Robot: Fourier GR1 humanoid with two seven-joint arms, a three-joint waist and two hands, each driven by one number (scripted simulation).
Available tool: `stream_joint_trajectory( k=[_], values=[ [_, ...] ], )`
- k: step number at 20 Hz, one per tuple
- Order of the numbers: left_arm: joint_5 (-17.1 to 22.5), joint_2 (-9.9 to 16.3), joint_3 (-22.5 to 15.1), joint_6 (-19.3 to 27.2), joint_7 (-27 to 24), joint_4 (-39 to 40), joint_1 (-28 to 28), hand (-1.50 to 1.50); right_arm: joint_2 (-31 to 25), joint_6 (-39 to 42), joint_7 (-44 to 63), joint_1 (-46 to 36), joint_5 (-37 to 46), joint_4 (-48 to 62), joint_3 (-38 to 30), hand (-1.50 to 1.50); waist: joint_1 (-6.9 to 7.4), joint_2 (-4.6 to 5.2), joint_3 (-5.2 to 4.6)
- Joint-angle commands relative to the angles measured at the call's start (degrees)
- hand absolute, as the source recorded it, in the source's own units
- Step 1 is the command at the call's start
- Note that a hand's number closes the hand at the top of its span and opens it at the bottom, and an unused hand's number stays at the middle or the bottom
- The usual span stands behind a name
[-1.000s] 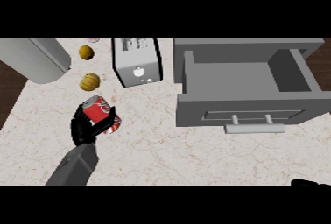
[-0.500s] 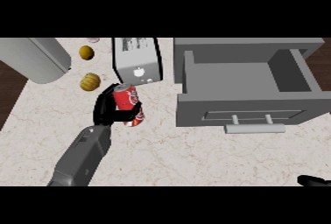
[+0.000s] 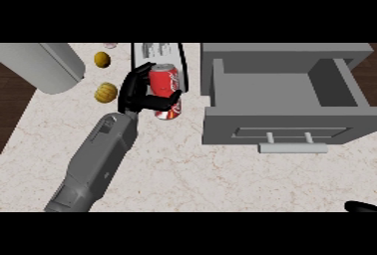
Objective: Pick up the can, place it into the drawer and close the drawer
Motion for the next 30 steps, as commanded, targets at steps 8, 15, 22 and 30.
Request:
stream_joint_trajectory(
  k=[8,15,22,30],
  values=[
    [-2.2,-2.2,-2.1,8.6,21.3,-16.3,-9.9,1.5,1.7,-0.2,-4.7,0.3,2.8,3.1,0.8,-1.5,0.01,0.04,0.02],
    [-6.0,-3.5,-2.2,12.2,29.4,-14.2,-19.9,1.5,0.4,-1.1,2.1,-1.2,2.1,-2.4,1.4,-1.5,-0.5,0.21,-0.01],
    [-3.8,-4.7,-3.5,15.6,31.0,-4.3,-31.8,1.5,-1.4,-1.3,1.9,-4.4,-0.3,0.8,-1.1,-1.5,-1.7,0.5,0.03],
    [0.0,-4.7,-5.2,16.9,32.1,7.5,-42.9,1.5,-4.0,-2.0,5.6,-9.7,-0.6,2.1,-1.2,-1.5,-2.7,0.8,0.05]
  ],
)
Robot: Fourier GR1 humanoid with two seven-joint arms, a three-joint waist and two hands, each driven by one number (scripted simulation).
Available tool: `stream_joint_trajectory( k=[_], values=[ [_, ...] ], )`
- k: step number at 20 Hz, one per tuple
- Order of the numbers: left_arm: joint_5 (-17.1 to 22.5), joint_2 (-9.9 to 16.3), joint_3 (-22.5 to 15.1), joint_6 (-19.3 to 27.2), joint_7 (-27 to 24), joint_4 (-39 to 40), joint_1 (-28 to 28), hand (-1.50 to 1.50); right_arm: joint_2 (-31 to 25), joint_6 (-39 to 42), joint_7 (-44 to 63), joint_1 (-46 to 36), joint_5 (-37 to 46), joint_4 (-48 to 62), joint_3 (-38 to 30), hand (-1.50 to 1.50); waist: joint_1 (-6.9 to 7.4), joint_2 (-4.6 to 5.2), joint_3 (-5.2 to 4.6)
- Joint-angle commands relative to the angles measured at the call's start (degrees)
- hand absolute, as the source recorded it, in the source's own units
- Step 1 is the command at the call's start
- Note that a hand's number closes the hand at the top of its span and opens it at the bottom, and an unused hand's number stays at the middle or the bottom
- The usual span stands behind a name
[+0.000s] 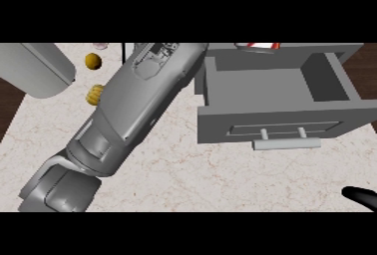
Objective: Pick up the can, place it into the drawer and close the drawer
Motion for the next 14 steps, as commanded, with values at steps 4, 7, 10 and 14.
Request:
stream_joint_trajectory(
  k=[4,7,10,14],
  values=[
    [3.7,0.0,-1.7,1.1,-1.2,9.7,-7.6,1.5,-1.1,-0.4,2.0,-1.5,-1.2,-0.7,-0.8,-1.5,-0.99,0.24,0.03],
    [5.0,0.0,-3.9,1.5,-4.0,13.0,-7.5,1.5,0.0,0.1,2.5,-0.7,-0.5,-2.6,1.9,-1.5,-2.16,0.52,0.06],
    [5.9,0.0,-6.1,4.9,-4.9,14.4,-8.6,1.5,-0.2,-0.1,1.4,-1.5,-0.2,-1.1,1.4,-1.5,-2.46,0.6,0.09],
    [8.9,0.0,-8.3,9.7,-3.5,15.4,-10.4,-1.5,-1.6,0.7,2.9,-3.4,-1.1,-0.6,1.8,-1.5,-4.08,0.83,0.15]
  ],
)
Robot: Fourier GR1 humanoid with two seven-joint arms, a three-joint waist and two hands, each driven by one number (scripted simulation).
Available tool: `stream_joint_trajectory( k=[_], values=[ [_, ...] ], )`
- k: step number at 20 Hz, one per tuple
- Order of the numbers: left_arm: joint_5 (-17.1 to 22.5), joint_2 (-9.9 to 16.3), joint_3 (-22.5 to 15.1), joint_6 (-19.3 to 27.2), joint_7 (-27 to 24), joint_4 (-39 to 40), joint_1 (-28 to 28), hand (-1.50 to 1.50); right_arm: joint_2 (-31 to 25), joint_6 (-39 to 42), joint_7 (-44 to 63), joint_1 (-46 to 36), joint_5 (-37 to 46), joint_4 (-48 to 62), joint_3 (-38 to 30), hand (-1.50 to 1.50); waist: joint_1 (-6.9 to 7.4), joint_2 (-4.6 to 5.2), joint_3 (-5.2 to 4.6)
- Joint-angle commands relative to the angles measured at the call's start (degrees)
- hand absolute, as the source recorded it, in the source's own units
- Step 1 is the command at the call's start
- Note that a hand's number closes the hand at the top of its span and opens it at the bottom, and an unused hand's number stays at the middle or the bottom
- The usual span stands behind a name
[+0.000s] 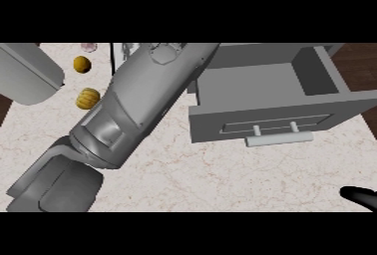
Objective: Pick up the can, place it into the drawer and close the drawer
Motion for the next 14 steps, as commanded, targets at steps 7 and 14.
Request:
stream_joint_trajectory(
  k=[7,14],
  values=[
    [4.0,0.0,-3.2,7.3,-2.8,2.9,-1.3,-1.5,-1.1,0.4,1.3,0.2,1.7,-4.0,1.3,-1.5,-0.67,-0.05,-0.03],
    [7.8,0.0,-2.9,6.5,-5.3,2.5,-0.7,-1.5,-5.0,3.3,-6.9,-3.9,9.7,3.1,4.5,-1.5,0.22,0.51,0.0]
  ],
)
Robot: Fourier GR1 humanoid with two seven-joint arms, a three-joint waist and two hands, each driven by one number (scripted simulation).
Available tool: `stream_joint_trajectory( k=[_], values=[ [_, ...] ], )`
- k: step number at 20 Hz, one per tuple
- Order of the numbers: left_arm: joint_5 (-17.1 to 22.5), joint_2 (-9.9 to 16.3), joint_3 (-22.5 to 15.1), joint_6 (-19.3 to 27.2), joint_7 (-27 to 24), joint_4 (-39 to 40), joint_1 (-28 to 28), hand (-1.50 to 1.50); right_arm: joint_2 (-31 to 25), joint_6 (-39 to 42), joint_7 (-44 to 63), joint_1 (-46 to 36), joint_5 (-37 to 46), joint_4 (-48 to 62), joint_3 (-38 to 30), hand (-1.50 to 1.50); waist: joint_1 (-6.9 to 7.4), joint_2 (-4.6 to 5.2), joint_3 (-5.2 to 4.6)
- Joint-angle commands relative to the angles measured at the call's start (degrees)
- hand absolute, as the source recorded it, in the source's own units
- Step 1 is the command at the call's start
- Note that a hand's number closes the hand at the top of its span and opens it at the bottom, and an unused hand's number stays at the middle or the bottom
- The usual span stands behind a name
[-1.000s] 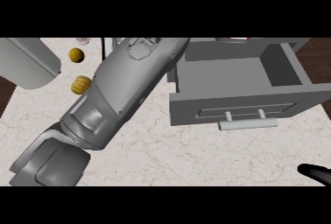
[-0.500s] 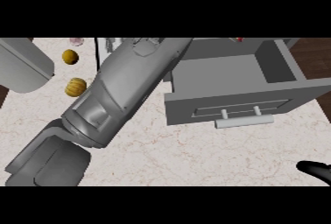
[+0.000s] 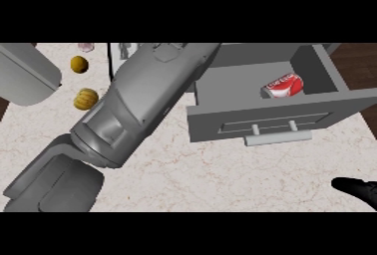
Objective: Pick up the can, place it into the drawer and close the drawer
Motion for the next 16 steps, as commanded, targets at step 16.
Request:
stream_joint_trajectory(
  k=[16],
  values=[
    [5.6,0.0,0.2,0.4,-5.0,2.0,-1.6,-1.5,-7.0,-1.8,-9.9,-14.3,33.9,20.1,17.3,-1.5,3.25,0.0,-0.07]
  ],
)
